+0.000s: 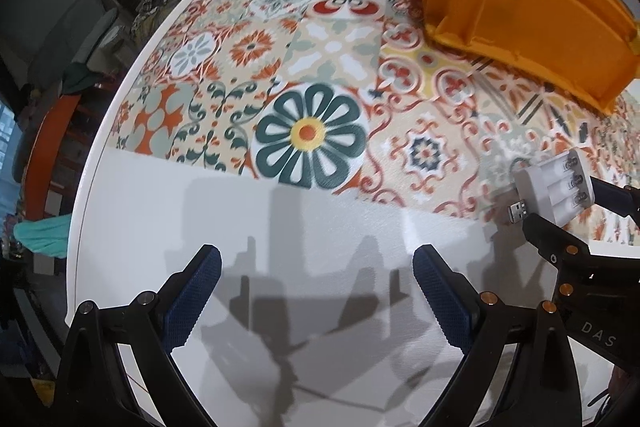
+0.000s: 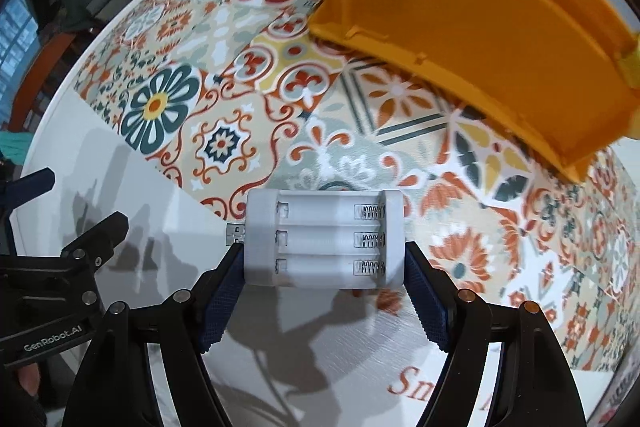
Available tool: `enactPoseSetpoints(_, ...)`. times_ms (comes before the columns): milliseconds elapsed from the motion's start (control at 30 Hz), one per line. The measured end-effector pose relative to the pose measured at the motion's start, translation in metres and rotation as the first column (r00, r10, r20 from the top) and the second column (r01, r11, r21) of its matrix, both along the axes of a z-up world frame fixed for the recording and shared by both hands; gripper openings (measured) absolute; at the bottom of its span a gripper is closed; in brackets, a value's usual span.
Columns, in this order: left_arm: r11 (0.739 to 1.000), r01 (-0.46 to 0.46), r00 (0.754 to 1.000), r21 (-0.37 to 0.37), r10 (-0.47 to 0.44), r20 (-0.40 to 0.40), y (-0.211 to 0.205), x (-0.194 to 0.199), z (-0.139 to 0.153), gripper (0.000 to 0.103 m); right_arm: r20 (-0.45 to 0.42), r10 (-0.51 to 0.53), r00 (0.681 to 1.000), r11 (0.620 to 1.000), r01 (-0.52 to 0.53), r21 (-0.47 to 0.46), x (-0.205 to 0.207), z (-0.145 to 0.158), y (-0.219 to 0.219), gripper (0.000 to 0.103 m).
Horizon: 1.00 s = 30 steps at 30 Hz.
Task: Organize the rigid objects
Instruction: 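Close the right gripper on the white three-slot battery charger and lift it, then carry the battery charger in the right gripper over the crate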
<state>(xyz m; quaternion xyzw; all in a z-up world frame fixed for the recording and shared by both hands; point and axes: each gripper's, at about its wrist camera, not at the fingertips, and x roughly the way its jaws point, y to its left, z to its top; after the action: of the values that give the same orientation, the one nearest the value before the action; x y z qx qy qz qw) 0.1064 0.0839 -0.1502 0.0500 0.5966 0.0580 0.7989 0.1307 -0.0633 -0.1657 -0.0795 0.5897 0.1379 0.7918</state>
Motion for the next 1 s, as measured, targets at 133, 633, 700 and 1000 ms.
enactPoseSetpoints(133, 0.999, 0.031, 0.999, -0.010, -0.031, 0.031, -0.008, 0.003, 0.011, 0.098, 0.029, -0.047, 0.998, 0.999, 0.046, 0.014, -0.002, 0.016, -0.017, 0.076)
enactPoseSetpoints(633, 0.986, 0.157, 0.978, -0.053, -0.148, 0.145, -0.047, 0.025, 0.055, 0.098, 0.165, -0.194, 0.967, 0.981, 0.189, 0.048, -0.004, 0.076, -0.065, 0.076)
enactPoseSetpoints(700, 0.984, 0.169, 0.974, -0.055, -0.159, 0.161, -0.052, 0.028, 0.061, 0.098, 0.181, -0.208, 0.961, 0.978, 0.202, 0.050, -0.002, 0.081, -0.070, 0.076)
enactPoseSetpoints(1000, 0.977, 0.205, 0.954, -0.057, -0.186, 0.237, -0.068, 0.046, 0.092, 0.098, 0.264, -0.277, 0.924, 0.961, 0.267, 0.074, 0.007, 0.114, -0.093, 0.076)
